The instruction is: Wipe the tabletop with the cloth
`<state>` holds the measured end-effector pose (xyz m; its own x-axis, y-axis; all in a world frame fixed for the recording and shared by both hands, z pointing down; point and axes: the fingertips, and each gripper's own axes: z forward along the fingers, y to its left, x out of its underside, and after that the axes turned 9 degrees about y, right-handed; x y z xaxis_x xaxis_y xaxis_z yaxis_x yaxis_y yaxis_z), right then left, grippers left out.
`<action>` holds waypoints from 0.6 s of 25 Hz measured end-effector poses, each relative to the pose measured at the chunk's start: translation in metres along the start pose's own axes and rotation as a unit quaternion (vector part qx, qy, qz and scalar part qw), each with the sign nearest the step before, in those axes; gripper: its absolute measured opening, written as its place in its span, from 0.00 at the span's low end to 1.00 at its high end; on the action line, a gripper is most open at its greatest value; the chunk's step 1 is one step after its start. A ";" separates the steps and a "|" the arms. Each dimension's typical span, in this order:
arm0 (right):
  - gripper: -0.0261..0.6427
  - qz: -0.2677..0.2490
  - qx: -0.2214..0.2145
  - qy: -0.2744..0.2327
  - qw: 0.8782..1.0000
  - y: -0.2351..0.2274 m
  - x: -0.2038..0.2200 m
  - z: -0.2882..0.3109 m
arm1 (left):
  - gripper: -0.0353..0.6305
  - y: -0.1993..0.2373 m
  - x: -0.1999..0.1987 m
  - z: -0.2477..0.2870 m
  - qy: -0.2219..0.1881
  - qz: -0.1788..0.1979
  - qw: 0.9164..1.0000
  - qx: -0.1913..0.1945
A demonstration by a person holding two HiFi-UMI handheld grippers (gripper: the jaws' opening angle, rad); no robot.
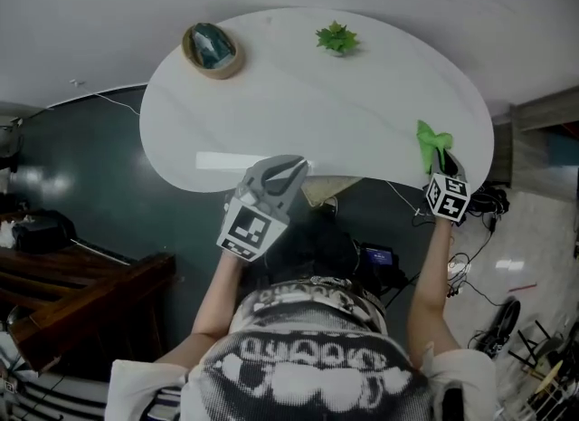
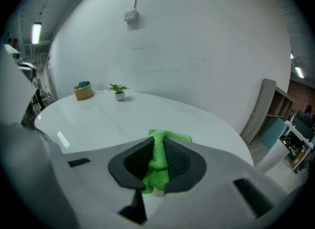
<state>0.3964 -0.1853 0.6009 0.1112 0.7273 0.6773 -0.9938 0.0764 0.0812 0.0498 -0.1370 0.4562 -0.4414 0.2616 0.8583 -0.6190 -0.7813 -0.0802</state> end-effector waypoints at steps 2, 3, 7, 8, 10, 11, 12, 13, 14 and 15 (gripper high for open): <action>0.12 -0.006 -0.015 -0.010 1.000 0.033 -0.010 -0.003 | 0.08 0.007 0.013 -0.019 0.002 -0.004 1.000 -0.006; 0.12 -0.010 -0.024 -0.015 1.000 0.052 -0.015 -0.005 | 0.08 0.011 0.020 -0.029 0.004 -0.007 1.000 -0.009; 0.12 -0.031 -0.075 -0.038 0.996 0.150 -0.039 -0.008 | 0.08 0.032 0.055 -0.074 0.014 -0.014 0.999 -0.026; 0.12 -0.038 -0.091 -0.043 0.994 0.179 -0.044 -0.008 | 0.08 0.038 0.063 -0.086 0.016 -0.015 0.999 -0.031; 0.12 -0.055 -0.125 -0.051 0.989 0.239 -0.052 -0.009 | 0.08 0.049 0.078 -0.110 0.017 -0.021 0.999 -0.043; 0.12 -0.065 -0.143 -0.054 0.986 0.270 -0.056 -0.009 | 0.08 0.055 0.085 -0.122 0.017 -0.024 0.998 -0.049; 0.12 -0.077 -0.161 -0.056 0.982 0.301 -0.059 -0.009 | 0.08 0.062 0.092 -0.133 0.017 -0.028 0.998 -0.056; 0.12 -0.089 -0.180 -0.058 0.978 0.333 -0.062 -0.009 | 0.08 0.068 0.099 -0.145 0.018 -0.031 0.997 -0.063; 0.12 -0.103 -0.199 -0.059 0.973 0.365 -0.064 -0.010 | 0.08 0.074 0.107 -0.156 0.020 -0.034 0.997 -0.071; 0.12 -0.118 -0.218 -0.061 0.967 0.395 -0.065 -0.011 | 0.08 0.079 0.114 -0.166 0.022 -0.037 0.996 -0.077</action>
<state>-0.0038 -0.1951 0.5811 0.3095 0.5711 0.7603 -0.8463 0.5299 -0.0535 -0.1573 -0.0754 0.4638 -0.4170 0.3429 0.8417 -0.7423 -0.6629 -0.0976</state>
